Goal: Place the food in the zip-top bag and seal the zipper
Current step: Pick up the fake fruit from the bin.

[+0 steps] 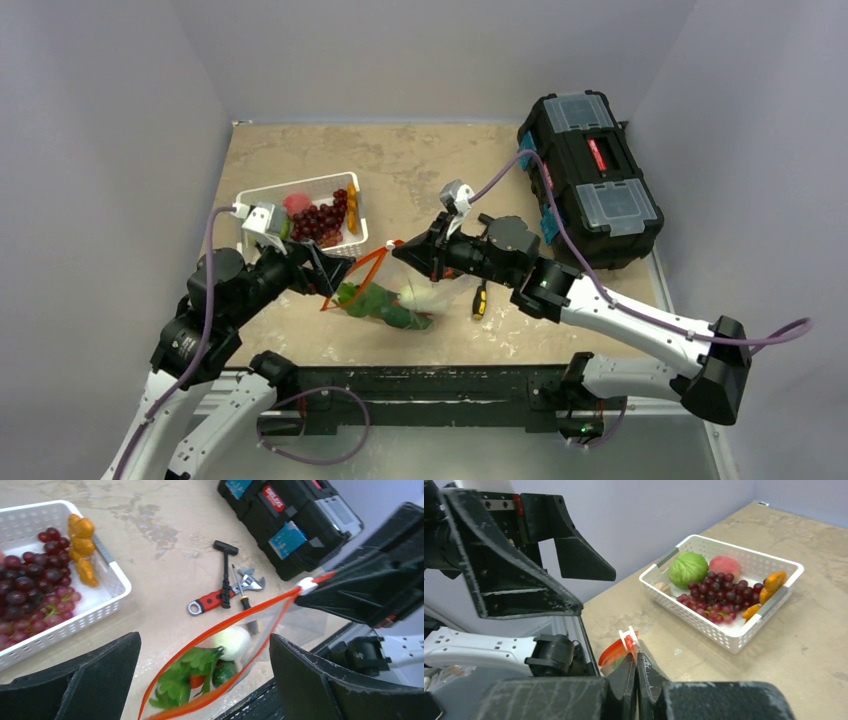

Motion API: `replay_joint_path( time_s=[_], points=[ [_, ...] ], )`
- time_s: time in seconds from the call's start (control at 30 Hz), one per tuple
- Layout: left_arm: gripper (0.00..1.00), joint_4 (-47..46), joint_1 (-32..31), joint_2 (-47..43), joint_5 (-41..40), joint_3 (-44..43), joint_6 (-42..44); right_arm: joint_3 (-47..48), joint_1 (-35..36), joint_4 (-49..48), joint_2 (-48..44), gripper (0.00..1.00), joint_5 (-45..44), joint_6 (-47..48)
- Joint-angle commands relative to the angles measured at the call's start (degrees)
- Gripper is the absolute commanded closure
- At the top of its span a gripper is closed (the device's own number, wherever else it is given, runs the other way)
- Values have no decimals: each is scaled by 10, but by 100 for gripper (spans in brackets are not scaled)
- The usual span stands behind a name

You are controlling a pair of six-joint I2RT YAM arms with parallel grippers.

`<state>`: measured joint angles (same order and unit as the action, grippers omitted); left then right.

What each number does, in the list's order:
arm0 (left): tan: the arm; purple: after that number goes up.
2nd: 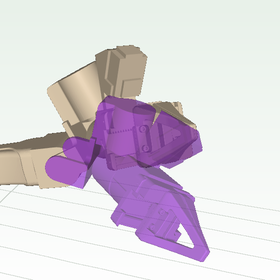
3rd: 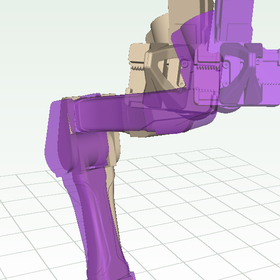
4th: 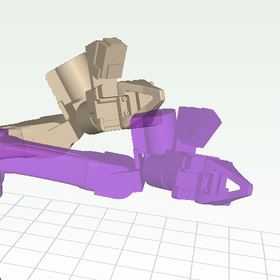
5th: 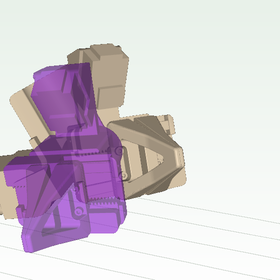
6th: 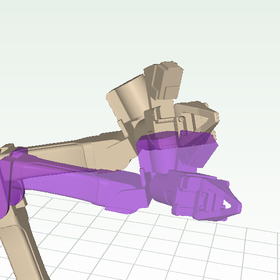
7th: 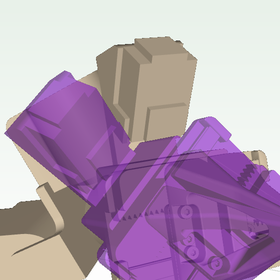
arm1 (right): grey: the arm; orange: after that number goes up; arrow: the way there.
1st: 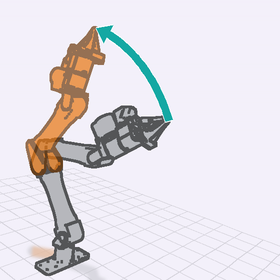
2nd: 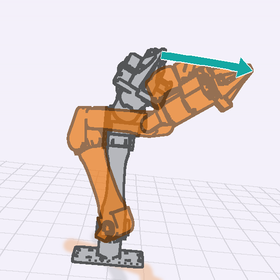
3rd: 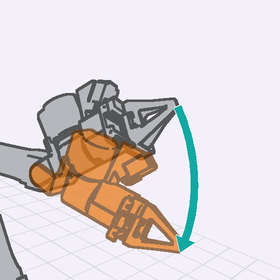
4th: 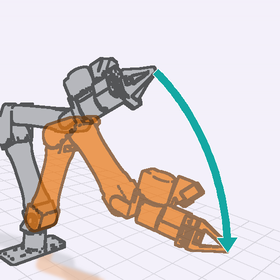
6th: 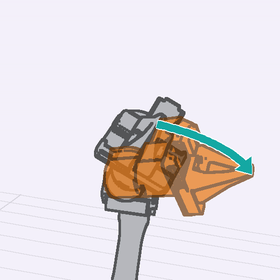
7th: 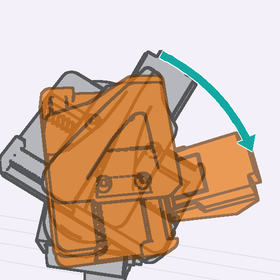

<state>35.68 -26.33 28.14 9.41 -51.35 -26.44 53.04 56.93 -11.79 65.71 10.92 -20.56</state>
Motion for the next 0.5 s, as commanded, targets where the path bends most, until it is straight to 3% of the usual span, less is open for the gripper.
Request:
replay_joint_path(
  time_s=[0.0, 0.2, 0.33, 0.47],
  points=[
    [0, 69, 0, 23, -82, -22, -11, -13, -1, 9, -44, 100, -58, 40],
    [0, 68, 1, 11, -113, 1, -26, -12, -1, 19, -56, 100, -66, 47],
    [0, 108, 11, 56, -169, -13, -22, -15, -1, 33, -82, 100, -133, 58],
    [0, 120, 96, 120, -129, -27, -8, -30, -1, 39, -116, 100, -230, 47]
  ],
)
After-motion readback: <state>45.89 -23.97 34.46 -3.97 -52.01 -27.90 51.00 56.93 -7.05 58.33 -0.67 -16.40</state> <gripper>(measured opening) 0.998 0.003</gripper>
